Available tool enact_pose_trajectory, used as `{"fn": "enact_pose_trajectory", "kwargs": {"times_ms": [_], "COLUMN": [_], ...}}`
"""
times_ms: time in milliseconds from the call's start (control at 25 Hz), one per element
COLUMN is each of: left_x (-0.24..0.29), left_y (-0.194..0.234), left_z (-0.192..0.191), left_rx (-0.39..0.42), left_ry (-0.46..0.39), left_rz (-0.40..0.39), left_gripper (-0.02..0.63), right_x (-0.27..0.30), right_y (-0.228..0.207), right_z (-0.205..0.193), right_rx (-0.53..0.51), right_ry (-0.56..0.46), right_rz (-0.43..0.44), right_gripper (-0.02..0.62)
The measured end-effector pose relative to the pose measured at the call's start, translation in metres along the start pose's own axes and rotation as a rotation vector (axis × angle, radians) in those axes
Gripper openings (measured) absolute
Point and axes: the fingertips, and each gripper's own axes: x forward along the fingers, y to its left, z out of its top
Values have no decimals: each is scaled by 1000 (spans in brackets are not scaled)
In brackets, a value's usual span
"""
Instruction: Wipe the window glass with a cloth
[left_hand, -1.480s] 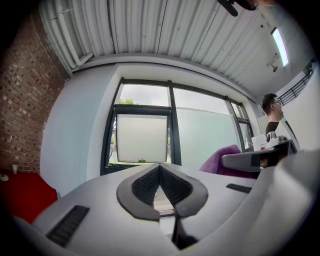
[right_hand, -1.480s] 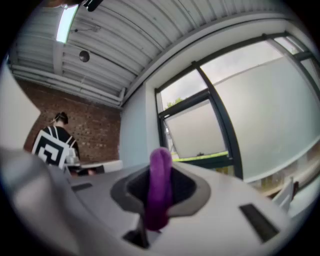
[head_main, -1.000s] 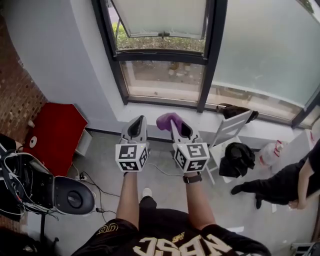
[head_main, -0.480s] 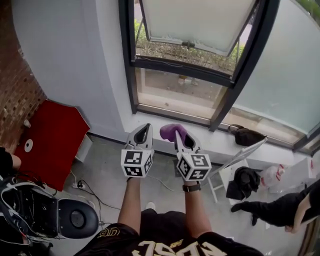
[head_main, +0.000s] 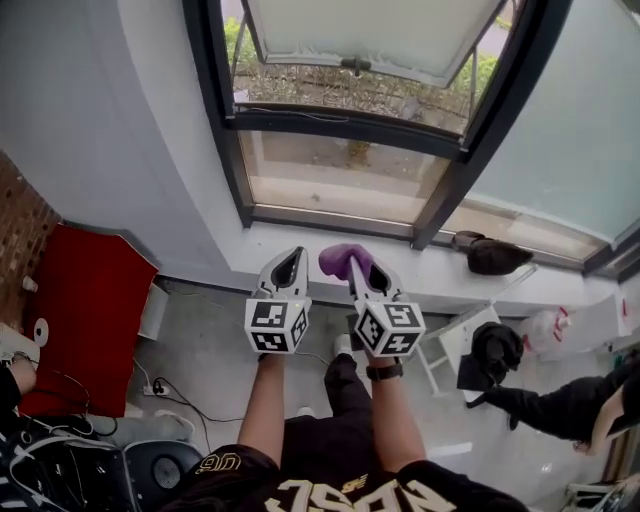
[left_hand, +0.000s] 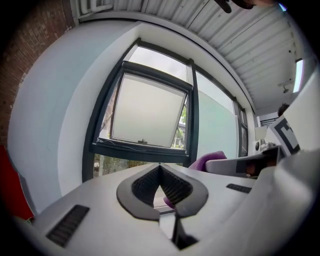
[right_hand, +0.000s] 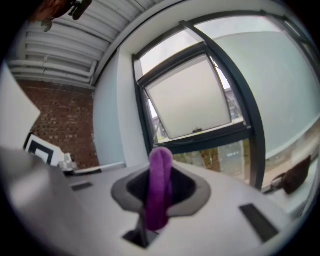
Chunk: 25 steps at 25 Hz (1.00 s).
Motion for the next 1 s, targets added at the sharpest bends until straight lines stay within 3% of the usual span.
{"fn": "enact_pose_trajectory", "kwargs": {"times_ms": [160, 400, 560, 640, 760, 880, 1000], "left_x": [59, 159, 207, 224, 236, 247, 253], "left_y": [18, 31, 57, 78, 111, 145, 186], "left_z": [-7, 5, -14, -32, -55, -74, -124], "left_rx": [20, 60, 36, 78, 151, 209, 172], "left_ry": [18, -4, -17, -9, 10, -4, -33], "left_rz": [6, 34, 79, 88, 99, 59, 24], "left_gripper": [9, 9, 9, 9, 9, 9, 9], "right_x": [56, 139, 198, 233, 276, 318, 369], "right_y": [-39, -99, -125, -137, -143, -136, -106], "right_z": [-3, 27, 20, 4, -24, -45, -71], "right_rx": [23, 25, -22, -42, -70, -126, -196], "right_ry": [32, 11, -3, 19, 37, 9, 13], "right_rz": [15, 87, 153, 159, 167, 181, 267], "right_gripper": [74, 74, 74, 74, 74, 74, 72]}}
